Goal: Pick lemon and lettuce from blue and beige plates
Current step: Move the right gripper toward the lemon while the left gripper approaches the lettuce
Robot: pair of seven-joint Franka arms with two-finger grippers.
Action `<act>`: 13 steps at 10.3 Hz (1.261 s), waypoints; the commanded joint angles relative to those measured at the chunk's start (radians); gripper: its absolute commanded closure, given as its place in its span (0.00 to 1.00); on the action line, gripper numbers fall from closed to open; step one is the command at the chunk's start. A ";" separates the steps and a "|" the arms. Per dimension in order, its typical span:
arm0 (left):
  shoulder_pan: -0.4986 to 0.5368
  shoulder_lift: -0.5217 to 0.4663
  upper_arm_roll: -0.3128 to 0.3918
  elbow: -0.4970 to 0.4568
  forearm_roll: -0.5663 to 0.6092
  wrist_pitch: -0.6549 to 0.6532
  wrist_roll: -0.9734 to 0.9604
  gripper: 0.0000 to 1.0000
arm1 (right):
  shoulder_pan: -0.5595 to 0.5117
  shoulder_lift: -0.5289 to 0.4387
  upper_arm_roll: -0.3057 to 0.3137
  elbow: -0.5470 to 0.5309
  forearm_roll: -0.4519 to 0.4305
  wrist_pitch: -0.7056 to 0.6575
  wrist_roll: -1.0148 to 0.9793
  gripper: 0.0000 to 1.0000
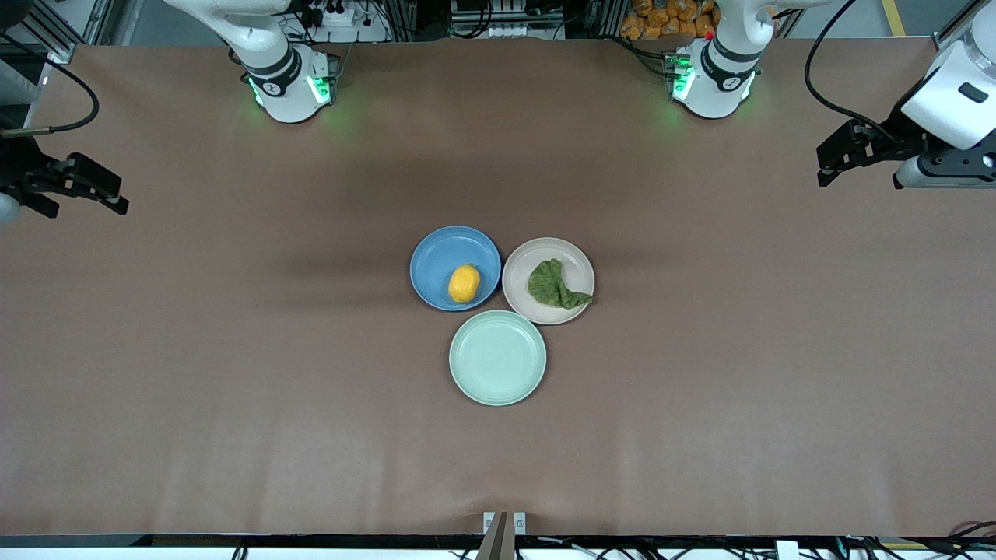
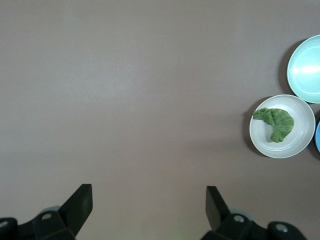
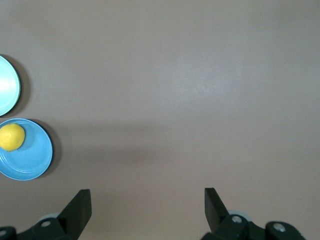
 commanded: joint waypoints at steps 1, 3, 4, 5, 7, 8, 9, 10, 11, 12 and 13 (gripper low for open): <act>0.008 0.004 -0.002 0.021 -0.012 -0.025 0.026 0.00 | -0.024 0.006 0.013 0.011 -0.010 -0.018 0.000 0.00; 0.010 0.005 -0.002 0.023 -0.006 -0.026 0.026 0.00 | -0.024 0.006 0.013 0.011 -0.010 -0.017 0.000 0.00; 0.008 0.008 -0.002 0.023 -0.006 -0.026 0.025 0.00 | -0.022 0.006 0.013 0.011 -0.010 -0.017 0.002 0.00; 0.005 0.010 -0.004 0.023 -0.006 -0.026 0.026 0.00 | -0.019 0.006 0.014 0.011 -0.010 -0.017 0.002 0.00; -0.007 0.033 -0.008 0.023 -0.007 -0.026 0.025 0.00 | -0.010 0.006 0.016 0.009 -0.009 -0.017 0.011 0.00; -0.012 0.047 -0.010 0.021 -0.012 -0.026 0.028 0.00 | -0.007 0.012 0.018 0.009 -0.009 -0.017 0.013 0.00; -0.026 0.057 -0.019 0.021 -0.018 -0.026 0.001 0.00 | -0.004 0.026 0.021 0.008 -0.006 -0.015 0.019 0.00; -0.038 0.082 -0.021 0.021 -0.018 -0.025 -0.039 0.00 | 0.019 0.043 0.021 0.008 -0.006 -0.009 0.036 0.00; -0.065 0.097 -0.021 0.021 -0.020 -0.017 -0.073 0.00 | 0.044 0.072 0.021 0.008 -0.001 -0.003 0.084 0.00; -0.094 0.116 -0.021 0.021 -0.033 0.001 -0.113 0.00 | 0.074 0.096 0.021 0.008 0.005 0.005 0.132 0.00; -0.113 0.134 -0.021 0.021 -0.071 0.035 -0.172 0.00 | 0.108 0.122 0.021 0.008 0.005 0.026 0.181 0.00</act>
